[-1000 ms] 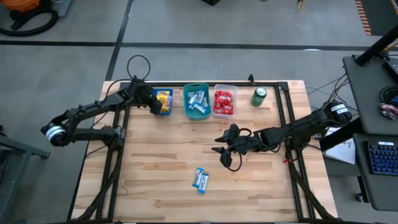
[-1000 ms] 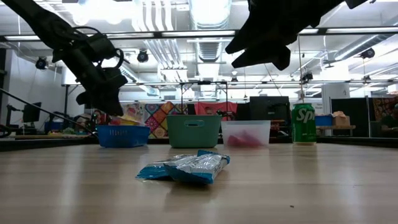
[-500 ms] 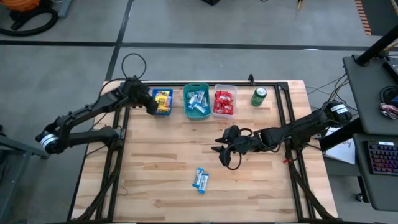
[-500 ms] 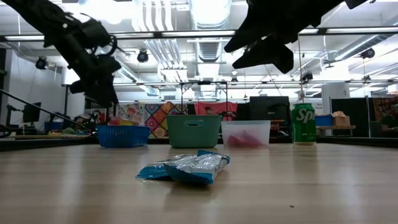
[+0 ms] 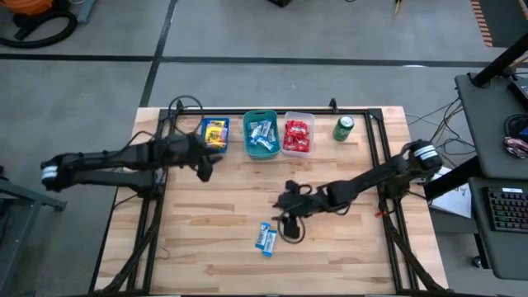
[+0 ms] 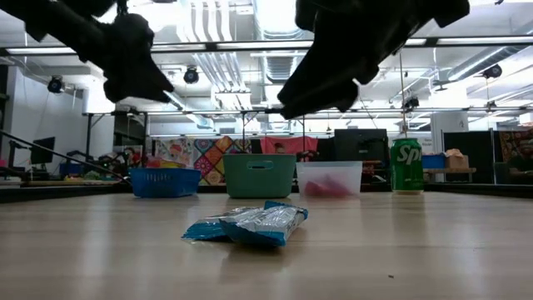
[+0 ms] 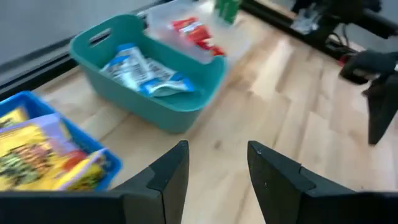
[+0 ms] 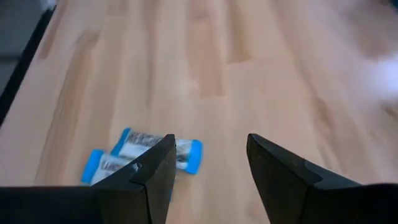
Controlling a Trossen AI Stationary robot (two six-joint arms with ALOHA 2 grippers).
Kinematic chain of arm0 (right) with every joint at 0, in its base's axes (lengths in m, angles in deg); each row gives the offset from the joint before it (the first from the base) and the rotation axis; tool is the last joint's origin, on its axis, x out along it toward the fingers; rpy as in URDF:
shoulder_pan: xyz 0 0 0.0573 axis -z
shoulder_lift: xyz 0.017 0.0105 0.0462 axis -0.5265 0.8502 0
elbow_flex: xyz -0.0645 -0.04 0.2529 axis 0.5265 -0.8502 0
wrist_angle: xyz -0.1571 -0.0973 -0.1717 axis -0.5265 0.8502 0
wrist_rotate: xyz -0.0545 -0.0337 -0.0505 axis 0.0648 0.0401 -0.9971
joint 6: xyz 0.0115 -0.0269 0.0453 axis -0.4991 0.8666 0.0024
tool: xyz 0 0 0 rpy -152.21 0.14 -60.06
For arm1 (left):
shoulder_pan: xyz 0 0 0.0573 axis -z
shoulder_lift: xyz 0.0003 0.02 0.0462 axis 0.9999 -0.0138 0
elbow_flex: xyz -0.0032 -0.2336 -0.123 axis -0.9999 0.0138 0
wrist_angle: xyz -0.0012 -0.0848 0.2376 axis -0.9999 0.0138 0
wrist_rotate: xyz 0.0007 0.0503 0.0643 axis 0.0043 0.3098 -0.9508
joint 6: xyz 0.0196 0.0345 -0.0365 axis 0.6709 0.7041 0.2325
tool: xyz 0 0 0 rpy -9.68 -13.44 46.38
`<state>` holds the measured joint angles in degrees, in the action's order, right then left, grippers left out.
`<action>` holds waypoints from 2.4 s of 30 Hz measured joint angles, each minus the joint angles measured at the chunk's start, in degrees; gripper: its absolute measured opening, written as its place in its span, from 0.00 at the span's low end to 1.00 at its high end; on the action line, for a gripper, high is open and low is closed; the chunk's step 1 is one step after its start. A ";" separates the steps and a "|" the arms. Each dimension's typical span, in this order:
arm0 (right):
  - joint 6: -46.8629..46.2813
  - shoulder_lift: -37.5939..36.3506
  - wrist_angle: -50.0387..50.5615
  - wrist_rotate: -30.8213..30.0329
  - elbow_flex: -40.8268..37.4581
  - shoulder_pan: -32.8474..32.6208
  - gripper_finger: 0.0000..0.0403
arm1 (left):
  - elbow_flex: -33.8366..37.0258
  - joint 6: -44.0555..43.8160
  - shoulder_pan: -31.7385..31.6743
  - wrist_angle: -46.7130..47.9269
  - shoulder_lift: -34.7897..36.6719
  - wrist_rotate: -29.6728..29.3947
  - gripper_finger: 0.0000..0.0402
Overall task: Sort candy
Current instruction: Put the white chocolate bar into the green bin
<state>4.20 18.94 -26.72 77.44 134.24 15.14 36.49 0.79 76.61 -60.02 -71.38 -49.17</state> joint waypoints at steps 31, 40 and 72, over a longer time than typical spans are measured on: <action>30.20 14.83 3.20 7.95 10.44 -5.29 0.33 | 0.17 -6.67 31.96 -14.23 -13.95 -23.18 0.36; 33.80 18.57 3.03 8.76 10.97 -5.13 0.50 | -0.40 -6.72 32.07 -18.65 -18.61 -22.66 0.36; 26.29 11.50 11.34 18.91 13.15 2.92 0.05 | -1.26 -6.48 32.53 -17.71 -18.42 -21.60 0.36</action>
<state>30.50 30.44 -15.39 96.35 147.39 18.06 35.24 -5.69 109.13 -77.73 -89.80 -70.77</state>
